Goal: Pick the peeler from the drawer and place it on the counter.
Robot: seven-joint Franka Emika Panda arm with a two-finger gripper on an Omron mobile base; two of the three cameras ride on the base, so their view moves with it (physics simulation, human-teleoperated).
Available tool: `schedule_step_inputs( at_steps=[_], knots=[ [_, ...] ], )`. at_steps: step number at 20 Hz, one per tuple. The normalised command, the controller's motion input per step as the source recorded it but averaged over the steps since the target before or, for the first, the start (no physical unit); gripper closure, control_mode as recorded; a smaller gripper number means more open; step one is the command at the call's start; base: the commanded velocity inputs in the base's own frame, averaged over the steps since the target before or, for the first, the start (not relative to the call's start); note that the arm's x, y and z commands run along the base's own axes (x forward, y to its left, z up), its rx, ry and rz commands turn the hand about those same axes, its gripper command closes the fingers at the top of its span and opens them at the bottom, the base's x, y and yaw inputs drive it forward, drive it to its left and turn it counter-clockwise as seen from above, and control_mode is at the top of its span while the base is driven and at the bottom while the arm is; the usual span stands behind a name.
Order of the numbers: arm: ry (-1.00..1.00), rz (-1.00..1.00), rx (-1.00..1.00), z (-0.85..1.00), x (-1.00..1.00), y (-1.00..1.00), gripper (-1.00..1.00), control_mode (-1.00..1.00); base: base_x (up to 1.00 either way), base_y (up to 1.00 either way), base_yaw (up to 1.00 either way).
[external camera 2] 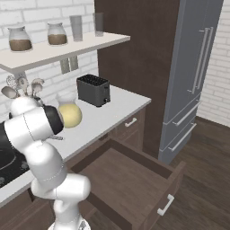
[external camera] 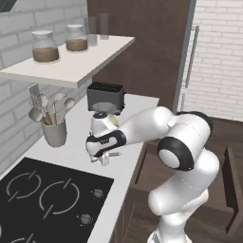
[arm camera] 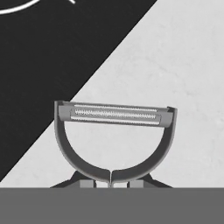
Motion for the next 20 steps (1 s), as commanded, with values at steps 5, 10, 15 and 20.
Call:
schedule_step_inputs(
  at_steps=[5, 10, 15, 20],
  knots=[
    [0.04, 0.00, -0.01, -0.25, 0.04, 0.00, 1.00, -1.00, 0.00, 0.00, 0.00],
    [0.00, 0.00, 0.00, 0.00, 0.02, -0.02, 1.00, -1.00, 0.00, 0.00, 0.00],
    [-0.01, 0.00, -0.03, 0.07, 0.06, 0.00, 1.00, -1.00, 0.00, 0.00, 0.00],
    [-0.01, 0.00, 0.00, 0.02, 0.00, 0.00, -1.00, -1.00, 0.00, 0.00, 0.00]
  ],
)
